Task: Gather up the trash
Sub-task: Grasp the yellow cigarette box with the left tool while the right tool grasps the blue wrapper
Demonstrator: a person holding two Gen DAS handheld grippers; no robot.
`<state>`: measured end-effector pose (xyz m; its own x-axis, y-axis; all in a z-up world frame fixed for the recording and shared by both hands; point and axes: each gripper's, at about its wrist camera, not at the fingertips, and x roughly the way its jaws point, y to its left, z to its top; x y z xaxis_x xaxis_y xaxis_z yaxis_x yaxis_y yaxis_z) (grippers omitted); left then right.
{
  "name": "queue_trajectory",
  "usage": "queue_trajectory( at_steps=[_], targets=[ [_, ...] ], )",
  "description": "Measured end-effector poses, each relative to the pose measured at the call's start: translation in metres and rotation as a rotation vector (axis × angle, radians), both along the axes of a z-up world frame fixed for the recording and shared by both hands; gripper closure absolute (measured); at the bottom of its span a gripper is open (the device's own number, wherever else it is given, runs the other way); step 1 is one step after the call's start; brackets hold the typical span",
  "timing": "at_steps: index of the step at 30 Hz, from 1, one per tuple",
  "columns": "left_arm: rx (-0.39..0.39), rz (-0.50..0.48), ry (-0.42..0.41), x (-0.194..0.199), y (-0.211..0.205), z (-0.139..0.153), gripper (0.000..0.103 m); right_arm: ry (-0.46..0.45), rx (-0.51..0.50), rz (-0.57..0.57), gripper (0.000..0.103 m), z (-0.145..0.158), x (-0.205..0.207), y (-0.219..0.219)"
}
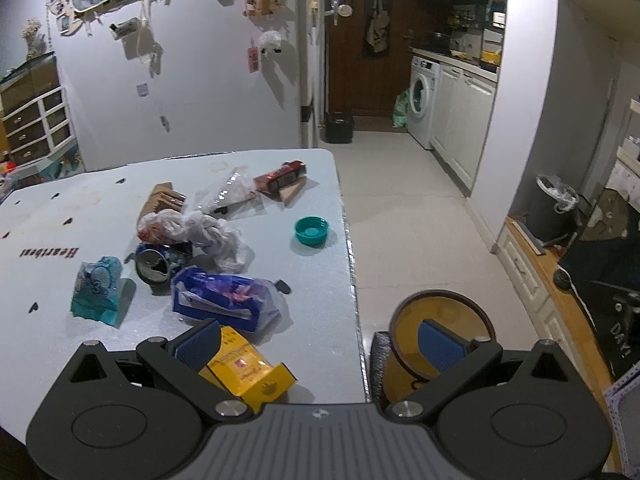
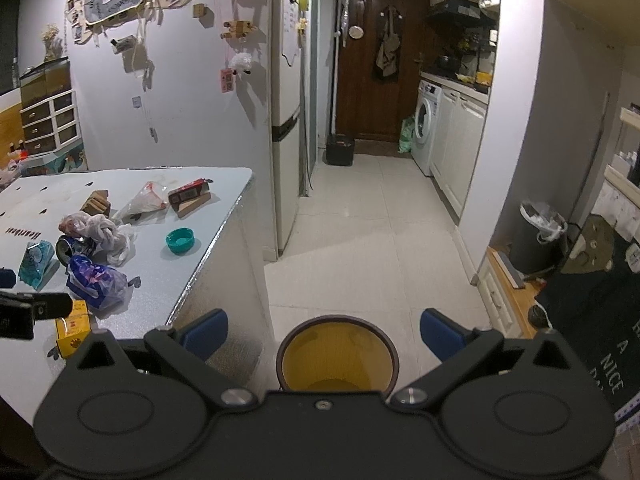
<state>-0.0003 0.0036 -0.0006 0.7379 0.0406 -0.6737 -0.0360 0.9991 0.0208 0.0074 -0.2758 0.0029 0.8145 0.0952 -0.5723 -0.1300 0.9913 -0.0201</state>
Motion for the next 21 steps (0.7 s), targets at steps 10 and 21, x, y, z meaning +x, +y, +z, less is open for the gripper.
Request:
queue_trajectory(
  at_steps=[10, 21],
  targets=[
    [-0.01, 0.107, 0.01, 0.023, 0.028, -0.002, 0.0, -0.039, 0.002, 0.05, 0.0, 0.011, 0.029, 0.015],
    [-0.041, 0.26, 0.102, 0.055, 0.06, -0.025, 0.0, -0.08, 0.015, 0.231, 0.0, 0.021, 0.085, 0.065]
  ],
)
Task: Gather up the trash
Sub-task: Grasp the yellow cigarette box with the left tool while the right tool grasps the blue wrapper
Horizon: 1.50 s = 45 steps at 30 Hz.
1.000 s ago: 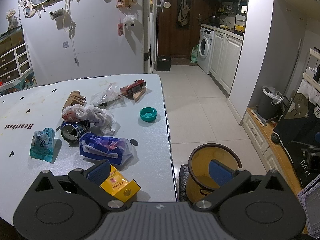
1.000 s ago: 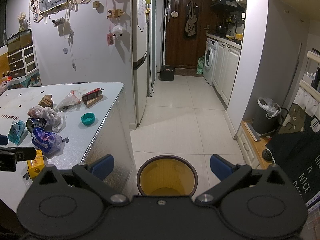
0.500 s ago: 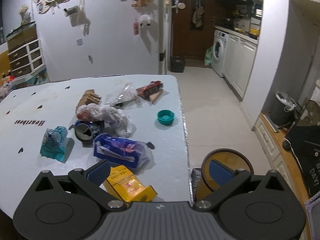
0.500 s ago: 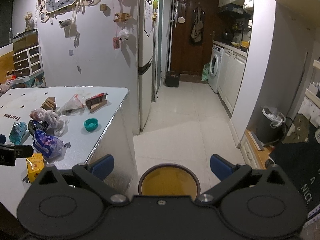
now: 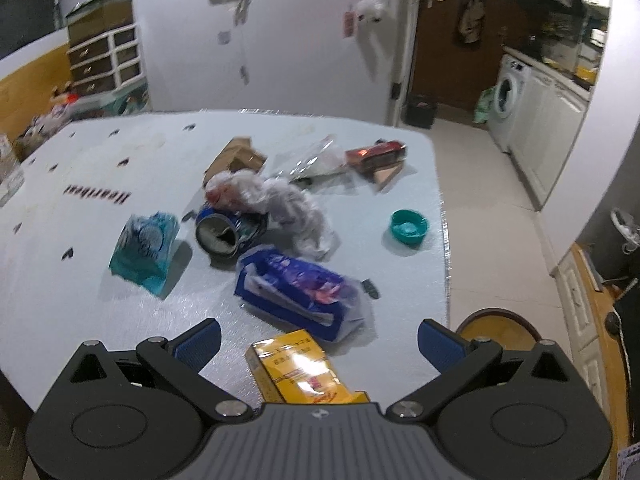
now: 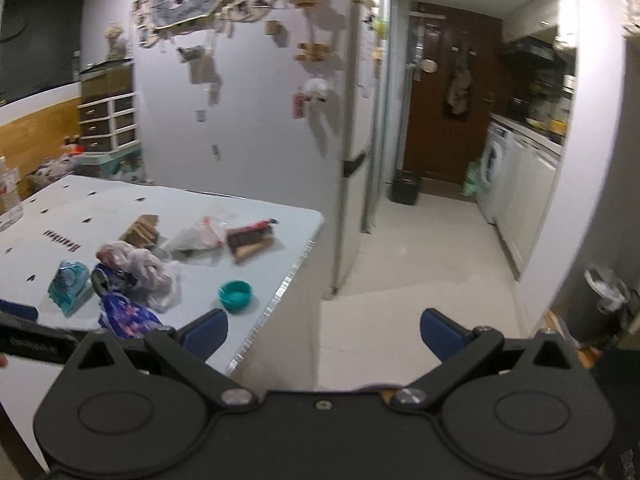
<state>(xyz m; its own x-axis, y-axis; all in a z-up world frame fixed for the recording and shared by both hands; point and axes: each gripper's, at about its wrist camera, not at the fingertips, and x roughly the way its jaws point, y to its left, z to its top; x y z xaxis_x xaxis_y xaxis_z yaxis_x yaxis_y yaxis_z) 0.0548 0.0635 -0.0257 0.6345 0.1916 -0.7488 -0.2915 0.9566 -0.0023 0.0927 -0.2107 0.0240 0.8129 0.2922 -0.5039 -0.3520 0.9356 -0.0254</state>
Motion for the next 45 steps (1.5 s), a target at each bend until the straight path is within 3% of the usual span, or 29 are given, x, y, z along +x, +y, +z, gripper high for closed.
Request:
queue_trajectory(
  at_steps=[10, 21, 28, 35, 39, 45],
  targets=[
    [-0.045, -0.029, 0.075, 0.004, 0.006, -0.049, 0.0, 0.025, 0.032, 0.158, 0.0, -0.008, 0.042, 0.066],
    [0.025, -0.015, 0.081, -0.002, 0.014, -0.087, 0.0, 0.146, 0.02, 0.287, 0.0, -0.036, 0.07, 0.119],
    [0.055, 0.007, 0.061, -0.024, 0.038, -0.089, 0.007, 0.217, 0.038, 0.418, 0.009, -0.054, 0.073, 0.155],
    [0.053, -0.089, -0.029, -0.026, 0.042, -0.081, 0.021, 0.28, 0.01, 0.573, 0.021, -0.075, 0.079, 0.197],
    [0.069, -0.145, -0.009, -0.019, 0.037, -0.086, 0.029, 0.312, -0.03, 0.634, 0.028, -0.089, 0.086, 0.214],
    [0.109, -0.17, 0.013, -0.018, 0.031, -0.094, 0.031, 0.347, -0.09, 0.665, 0.039, -0.113, 0.086, 0.219]
  ],
)
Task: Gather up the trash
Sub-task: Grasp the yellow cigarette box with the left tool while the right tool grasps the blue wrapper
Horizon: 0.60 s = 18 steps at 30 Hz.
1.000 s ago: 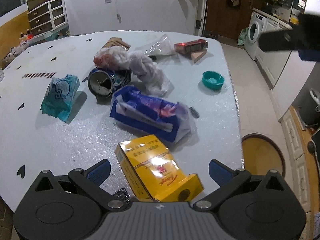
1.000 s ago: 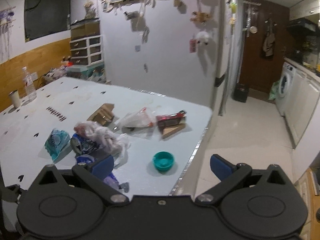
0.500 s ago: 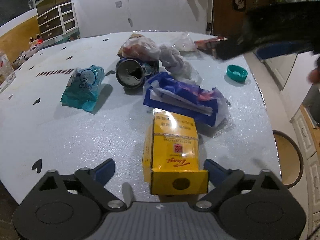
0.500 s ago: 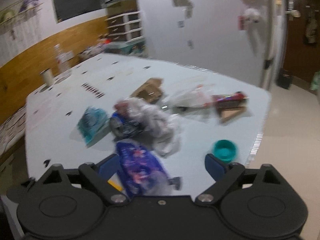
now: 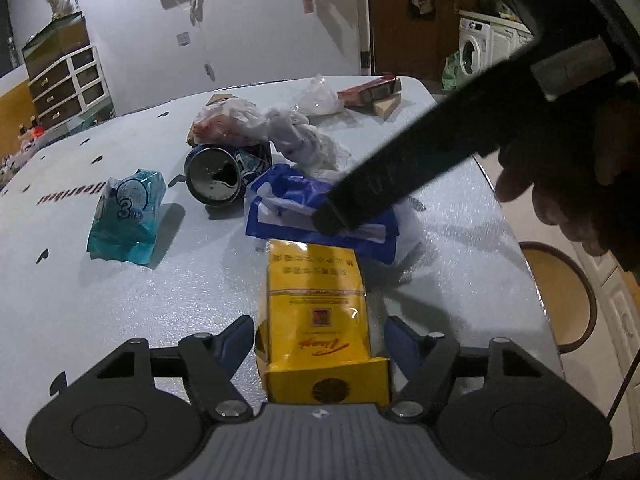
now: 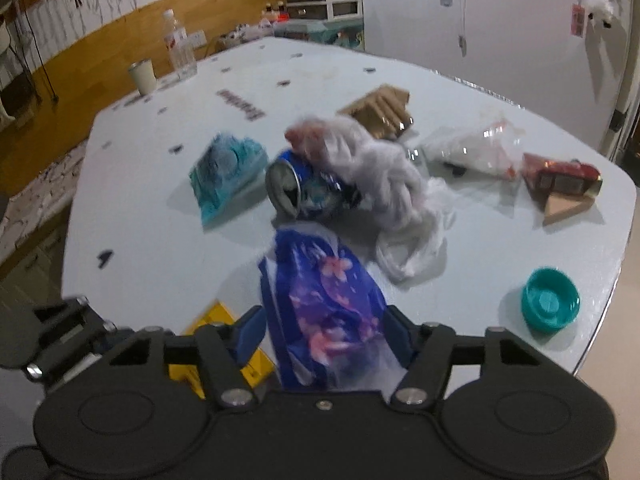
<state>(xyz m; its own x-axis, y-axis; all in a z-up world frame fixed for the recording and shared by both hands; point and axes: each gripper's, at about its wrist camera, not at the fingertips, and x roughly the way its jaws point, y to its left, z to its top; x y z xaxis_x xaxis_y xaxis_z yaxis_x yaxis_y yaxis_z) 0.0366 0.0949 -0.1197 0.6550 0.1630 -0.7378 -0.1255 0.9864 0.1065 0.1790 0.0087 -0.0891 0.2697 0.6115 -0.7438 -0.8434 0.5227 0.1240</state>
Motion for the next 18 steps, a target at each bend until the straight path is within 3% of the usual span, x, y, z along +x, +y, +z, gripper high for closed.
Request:
queue_trajectory(
  at_steps=[5, 9, 13, 18],
  targets=[
    [0.012, -0.003, -0.005, 0.004, 0.0, -0.001, 0.031, 0.02, 0.004, -0.018, 0.047, -0.01, -0.002, -0.009],
    [0.018, 0.001, 0.006, 0.009, 0.001, 0.0, 0.042, 0.029, 0.01, -0.026, 0.06, -0.012, -0.005, -0.016],
    [-0.021, 0.026, 0.023, 0.009, 0.008, -0.001, 0.052, 0.044, 0.045, -0.066, 0.071, -0.01, -0.007, -0.026],
    [-0.056, 0.07, 0.017, 0.007, 0.015, 0.006, 0.053, 0.049, 0.092, -0.113, 0.079, -0.001, -0.01, -0.04]
  ],
)
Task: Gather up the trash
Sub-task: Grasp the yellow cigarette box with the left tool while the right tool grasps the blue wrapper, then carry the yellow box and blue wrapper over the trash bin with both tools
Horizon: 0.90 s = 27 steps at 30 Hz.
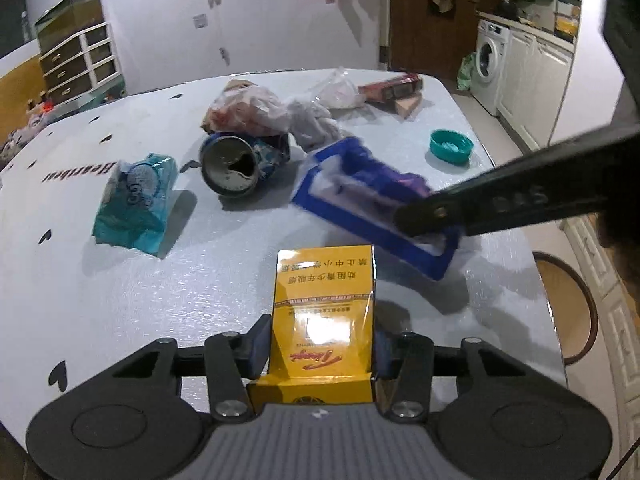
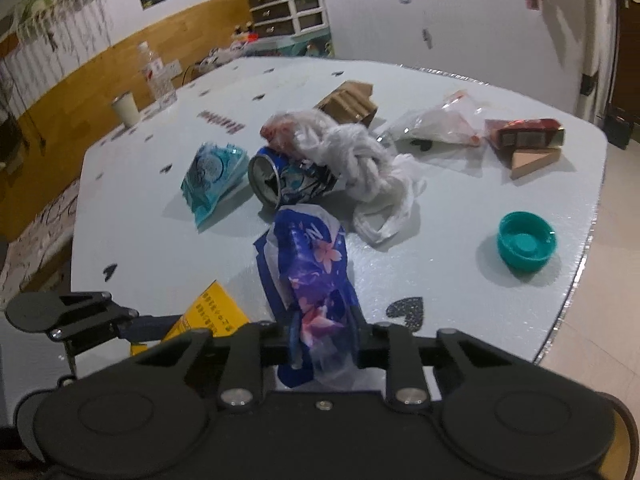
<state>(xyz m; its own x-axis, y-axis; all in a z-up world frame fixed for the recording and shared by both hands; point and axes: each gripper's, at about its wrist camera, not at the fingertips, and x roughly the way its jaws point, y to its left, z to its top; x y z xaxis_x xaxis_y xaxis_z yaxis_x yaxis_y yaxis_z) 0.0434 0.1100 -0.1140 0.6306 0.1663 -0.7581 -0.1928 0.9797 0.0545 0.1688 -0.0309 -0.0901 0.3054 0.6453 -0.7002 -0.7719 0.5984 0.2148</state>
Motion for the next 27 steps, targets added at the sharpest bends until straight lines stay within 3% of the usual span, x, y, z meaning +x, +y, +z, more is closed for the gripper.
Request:
queue_trajectory(
  at_steps=[12, 21, 27],
  targets=[
    [-0.037, 0.082, -0.116, 0.024, 0.014, 0.059, 0.053, -0.065, 0.123, -0.187, 0.08, 0.053, 0.004, -0.056],
    [-0.045, -0.011, -0.205, 0.074, -0.026, 0.091, 0.053, -0.11, 0.152, -0.401, 0.08, 0.065, 0.018, -0.132],
    [-0.1, -0.094, -0.203, 0.11, -0.076, 0.086, 0.053, -0.085, 0.13, -0.547, 0.08, 0.047, 0.027, -0.194]
  ],
)
